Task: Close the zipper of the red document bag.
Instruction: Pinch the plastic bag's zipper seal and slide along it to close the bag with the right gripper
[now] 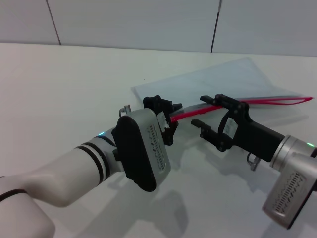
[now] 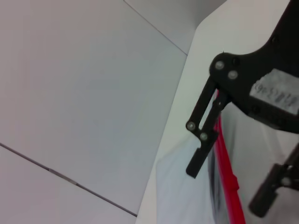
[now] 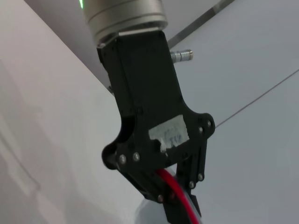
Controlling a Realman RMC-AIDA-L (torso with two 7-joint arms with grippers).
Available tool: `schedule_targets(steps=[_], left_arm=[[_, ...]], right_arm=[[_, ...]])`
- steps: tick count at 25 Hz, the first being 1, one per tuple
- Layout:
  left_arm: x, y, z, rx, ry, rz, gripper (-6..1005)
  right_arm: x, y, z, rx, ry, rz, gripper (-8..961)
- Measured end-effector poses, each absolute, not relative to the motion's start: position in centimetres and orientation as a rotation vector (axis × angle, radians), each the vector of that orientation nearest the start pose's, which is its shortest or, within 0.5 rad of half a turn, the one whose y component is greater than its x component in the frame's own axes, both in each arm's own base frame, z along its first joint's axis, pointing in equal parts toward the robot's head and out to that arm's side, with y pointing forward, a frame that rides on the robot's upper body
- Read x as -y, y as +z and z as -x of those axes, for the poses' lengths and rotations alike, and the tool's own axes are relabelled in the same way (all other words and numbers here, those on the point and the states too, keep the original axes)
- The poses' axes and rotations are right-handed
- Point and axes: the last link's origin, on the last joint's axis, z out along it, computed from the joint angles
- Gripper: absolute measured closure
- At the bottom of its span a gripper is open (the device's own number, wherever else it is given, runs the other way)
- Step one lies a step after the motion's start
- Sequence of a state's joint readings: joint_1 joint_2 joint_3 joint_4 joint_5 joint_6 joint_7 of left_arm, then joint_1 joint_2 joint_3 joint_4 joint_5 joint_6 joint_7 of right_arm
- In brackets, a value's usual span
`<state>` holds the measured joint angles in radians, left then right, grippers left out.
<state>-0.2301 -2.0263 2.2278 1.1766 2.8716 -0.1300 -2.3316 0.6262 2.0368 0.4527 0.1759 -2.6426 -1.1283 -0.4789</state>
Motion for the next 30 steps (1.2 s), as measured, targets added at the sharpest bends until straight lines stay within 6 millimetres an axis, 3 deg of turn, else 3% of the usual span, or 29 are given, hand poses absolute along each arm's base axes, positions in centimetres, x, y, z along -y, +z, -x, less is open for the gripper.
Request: schedule_targets(steps=[6,11,16,30], left_arm=[[-31.6,-10.4,18.1,-0.471,-0.035,2.193,949],[-31.6,-10.4,18.1,-0.472,-0.033,2.195,949],[-31.6,-10.5,18.1,-0.475,-0.034,2.196,949],[-31.6,-10.6,18.2,-0.476,-0.031,2.199,951]], right_arm=[[-33.4,-9.2,-24.6,0.766,0.313,2.156,413],[-33.3,-9.3,-24.6,0.783,0.309,2.154,666],[-33.4,-9.7,-24.4,0.780,0.294,2.168,793],[-33.2,-10.5,-24.6,0.822,0.225,2.164,875]])
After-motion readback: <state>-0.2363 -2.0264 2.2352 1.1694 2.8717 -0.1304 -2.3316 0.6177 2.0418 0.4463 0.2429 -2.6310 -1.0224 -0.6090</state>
